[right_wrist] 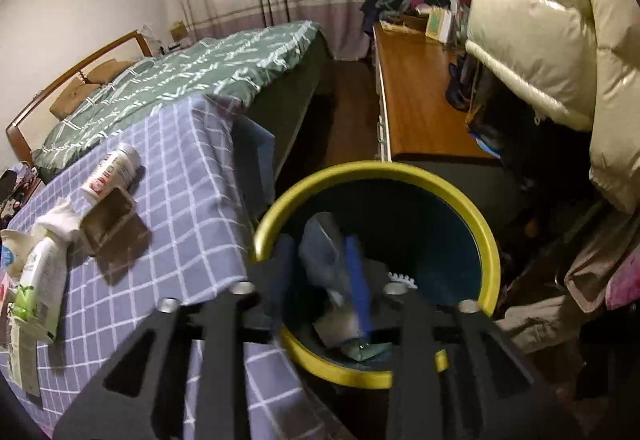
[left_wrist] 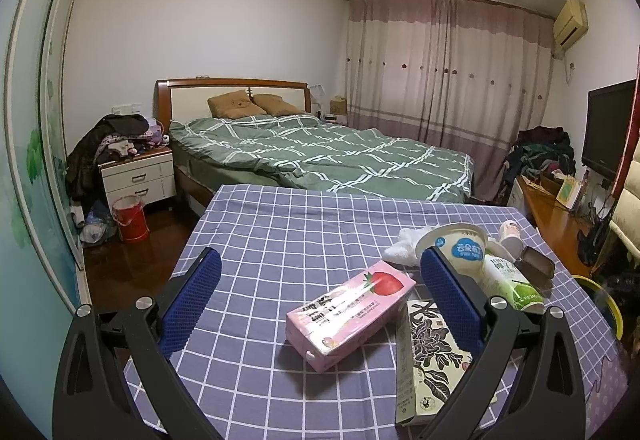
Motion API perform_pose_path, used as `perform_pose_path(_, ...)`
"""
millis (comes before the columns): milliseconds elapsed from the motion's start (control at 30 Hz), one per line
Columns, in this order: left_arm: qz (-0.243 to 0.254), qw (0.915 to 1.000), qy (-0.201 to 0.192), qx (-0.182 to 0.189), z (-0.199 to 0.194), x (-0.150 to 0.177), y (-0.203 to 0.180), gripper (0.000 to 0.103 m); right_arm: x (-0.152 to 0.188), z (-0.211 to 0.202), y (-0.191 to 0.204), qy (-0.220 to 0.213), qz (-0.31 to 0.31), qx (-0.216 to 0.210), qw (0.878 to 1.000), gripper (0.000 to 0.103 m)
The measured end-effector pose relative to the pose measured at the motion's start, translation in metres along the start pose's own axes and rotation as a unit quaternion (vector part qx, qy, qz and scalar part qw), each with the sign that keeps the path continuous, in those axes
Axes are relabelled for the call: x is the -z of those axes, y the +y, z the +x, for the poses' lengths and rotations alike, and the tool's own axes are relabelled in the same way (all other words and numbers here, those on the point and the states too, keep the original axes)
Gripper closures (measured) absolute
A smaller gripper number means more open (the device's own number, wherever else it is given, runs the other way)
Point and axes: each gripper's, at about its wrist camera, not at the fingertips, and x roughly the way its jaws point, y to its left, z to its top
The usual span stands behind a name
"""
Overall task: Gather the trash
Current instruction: 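Carry the white tube over the bin and open the right tool, then move the left tool toward the pink carton and patterned box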
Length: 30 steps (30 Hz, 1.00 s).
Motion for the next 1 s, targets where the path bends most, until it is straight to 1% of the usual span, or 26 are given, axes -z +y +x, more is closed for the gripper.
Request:
perform_pose_path(167,0.009,0.9999,0.006,0.008,0.002,0.002,-0.003,0.005,-0.017,-0.010,0.028,-0.027,-0.003,-0.038,0.999,0.064)
perform_pose_path(233,0.016,0.9997,0.011,0.016,0.004,0.003,-0.007,0.005,-0.023,-0.012,0.043,-0.042,-0.002,-0.055,0.998,0.060)
perform_pose_path(300,0.028,0.9993,0.016,0.020,0.006,0.005,-0.012,0.005,-0.024,-0.012,0.056,-0.055,-0.004,-0.066,0.996,0.054)
perform_pose_path(333,0.033,0.9990,0.019,0.021,0.007,0.006,-0.015,0.005,-0.023,-0.010,0.060,-0.056,-0.007,-0.070,0.996,0.053)
perform_pose_path(400,0.045,0.9982,0.030,0.024,0.011,0.009,-0.022,0.005,-0.019,-0.006,0.065,-0.050,-0.015,-0.072,0.996,0.048)
perform_pose_path(467,0.054,0.9967,0.045,0.040,0.017,0.012,-0.029,0.005,-0.016,-0.002,0.066,-0.041,-0.020,-0.075,0.996,0.047)
perform_pose_path(500,0.056,0.9954,0.056,0.054,0.020,0.013,-0.032,0.005,-0.014,0.002,0.066,-0.034,-0.023,-0.074,0.996,0.047)
perform_pose_path(567,0.059,0.9904,0.083,0.094,0.024,0.017,-0.040,0.005,-0.014,0.004,0.065,-0.029,-0.023,-0.078,0.996,0.047)
perform_pose_path(600,0.062,0.9874,0.099,0.107,0.026,0.019,-0.045,0.005,-0.013,0.003,0.064,-0.032,-0.022,-0.079,0.996,0.046)
perform_pose_path(700,0.073,0.9796,0.137,0.128,0.028,0.028,-0.065,0.005,-0.012,0.002,0.063,-0.036,-0.025,-0.078,0.996,0.045)
perform_pose_path(833,0.088,0.9721,0.184,0.117,0.040,0.043,-0.088,0.005,-0.010,-0.001,0.067,-0.036,-0.034,-0.090,0.995,0.044)
perform_pose_path(933,0.084,0.9636,0.228,0.111,0.057,0.050,-0.096,0.005,-0.009,-0.003,0.070,-0.037,-0.040,-0.095,0.994,0.044)
perform_pose_path(1000,0.087,0.9590,0.251,0.098,0.072,0.051,-0.102,0.005,-0.008,-0.004,0.071,-0.037,-0.042,-0.096,0.994,0.043)
